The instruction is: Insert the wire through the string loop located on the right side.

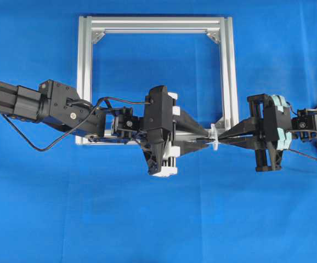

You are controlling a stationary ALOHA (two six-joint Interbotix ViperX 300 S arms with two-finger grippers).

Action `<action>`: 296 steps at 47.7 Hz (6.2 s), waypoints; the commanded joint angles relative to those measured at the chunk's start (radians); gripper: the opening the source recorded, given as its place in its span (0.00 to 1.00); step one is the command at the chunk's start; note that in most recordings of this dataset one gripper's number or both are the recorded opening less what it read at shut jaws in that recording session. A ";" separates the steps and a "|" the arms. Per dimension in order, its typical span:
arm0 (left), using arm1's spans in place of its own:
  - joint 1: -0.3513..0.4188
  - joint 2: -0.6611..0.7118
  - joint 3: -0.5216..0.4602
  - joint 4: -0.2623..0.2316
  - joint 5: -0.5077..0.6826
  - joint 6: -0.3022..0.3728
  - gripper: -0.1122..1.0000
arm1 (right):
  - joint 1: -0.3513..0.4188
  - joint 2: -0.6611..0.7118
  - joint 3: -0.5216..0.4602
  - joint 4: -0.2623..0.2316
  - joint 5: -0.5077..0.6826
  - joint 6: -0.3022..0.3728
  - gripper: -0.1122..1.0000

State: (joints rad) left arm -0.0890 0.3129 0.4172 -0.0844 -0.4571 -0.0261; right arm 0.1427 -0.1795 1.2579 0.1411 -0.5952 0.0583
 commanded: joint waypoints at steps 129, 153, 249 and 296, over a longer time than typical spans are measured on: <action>0.008 0.118 -0.083 0.002 0.064 0.000 0.17 | 0.000 -0.006 -0.015 0.000 -0.006 -0.002 0.06; 0.008 0.117 -0.077 0.002 0.064 -0.005 0.17 | -0.002 -0.006 -0.017 -0.002 0.025 -0.002 0.06; 0.002 -0.612 0.905 0.002 -0.060 -0.017 0.17 | 0.000 -0.014 -0.025 0.003 0.060 0.003 0.93; 0.041 -0.597 0.879 0.002 0.100 -0.005 0.88 | 0.000 -0.066 -0.026 0.002 0.117 0.002 0.93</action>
State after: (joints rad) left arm -0.0614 -0.2746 1.3023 -0.0844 -0.3620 -0.0322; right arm 0.1427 -0.2332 1.2471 0.1427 -0.4786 0.0614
